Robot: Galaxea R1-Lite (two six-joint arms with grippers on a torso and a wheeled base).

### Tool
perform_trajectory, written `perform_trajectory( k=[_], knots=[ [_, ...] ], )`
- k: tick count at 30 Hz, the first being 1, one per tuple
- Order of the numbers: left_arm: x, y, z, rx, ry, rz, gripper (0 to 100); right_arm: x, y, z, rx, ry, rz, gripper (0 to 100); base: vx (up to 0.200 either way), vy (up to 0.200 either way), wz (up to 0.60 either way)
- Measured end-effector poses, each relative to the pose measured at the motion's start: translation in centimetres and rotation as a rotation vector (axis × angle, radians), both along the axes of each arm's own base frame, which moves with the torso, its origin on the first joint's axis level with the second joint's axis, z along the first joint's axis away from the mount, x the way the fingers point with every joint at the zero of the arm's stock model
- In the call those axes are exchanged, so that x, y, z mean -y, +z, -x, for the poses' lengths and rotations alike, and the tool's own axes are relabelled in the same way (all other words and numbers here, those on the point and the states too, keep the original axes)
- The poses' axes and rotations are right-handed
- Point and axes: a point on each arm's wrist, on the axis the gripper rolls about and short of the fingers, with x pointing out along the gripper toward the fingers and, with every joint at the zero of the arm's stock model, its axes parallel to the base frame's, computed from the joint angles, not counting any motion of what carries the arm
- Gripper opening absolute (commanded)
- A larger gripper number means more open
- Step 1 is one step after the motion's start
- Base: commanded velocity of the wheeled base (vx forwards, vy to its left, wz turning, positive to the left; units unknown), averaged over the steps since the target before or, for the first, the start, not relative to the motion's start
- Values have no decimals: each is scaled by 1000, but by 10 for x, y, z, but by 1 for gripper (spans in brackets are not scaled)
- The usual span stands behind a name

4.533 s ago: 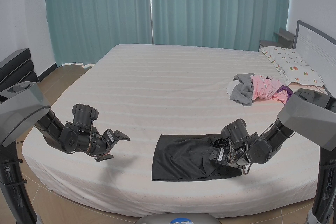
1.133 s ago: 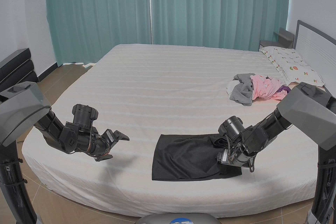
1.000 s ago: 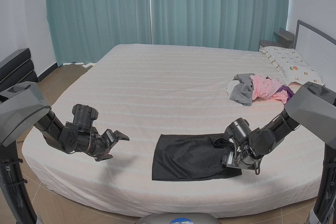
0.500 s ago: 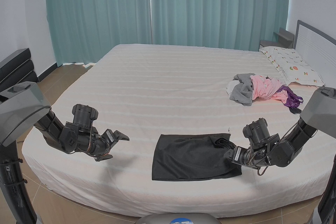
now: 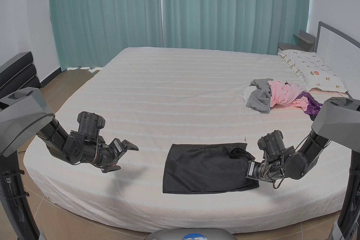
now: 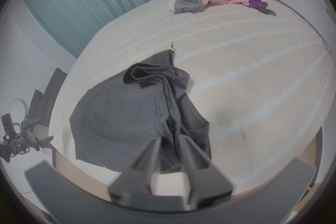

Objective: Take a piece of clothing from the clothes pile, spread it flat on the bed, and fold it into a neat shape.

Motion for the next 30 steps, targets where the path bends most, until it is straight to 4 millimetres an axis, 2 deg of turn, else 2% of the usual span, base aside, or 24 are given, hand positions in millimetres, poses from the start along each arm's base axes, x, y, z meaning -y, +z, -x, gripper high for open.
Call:
perform_trajectory(
  k=[6,12,13,18,22,30],
  knots=[
    [0,0,0,0,0,0,100,12,-2,9,-27,-21,12,0,0,0,0],
    [0,0,0,0,0,-1,100,15,-2,12,-35,-31,11,0,0,0,0],
    [0,0,0,0,0,-1,100,16,-2,13,-37,-31,13,100,0,0,0],
    [0,0,0,0,0,-1,100,16,0,13,-31,-36,9,100,0,0,0],
    [0,0,0,0,0,-1,100,19,11,9,5,-42,-15,100,0,0,0],
    [1,0,0,1,-1,-3,100,27,35,-17,108,-123,-101,100,0,0,0]
  ],
)
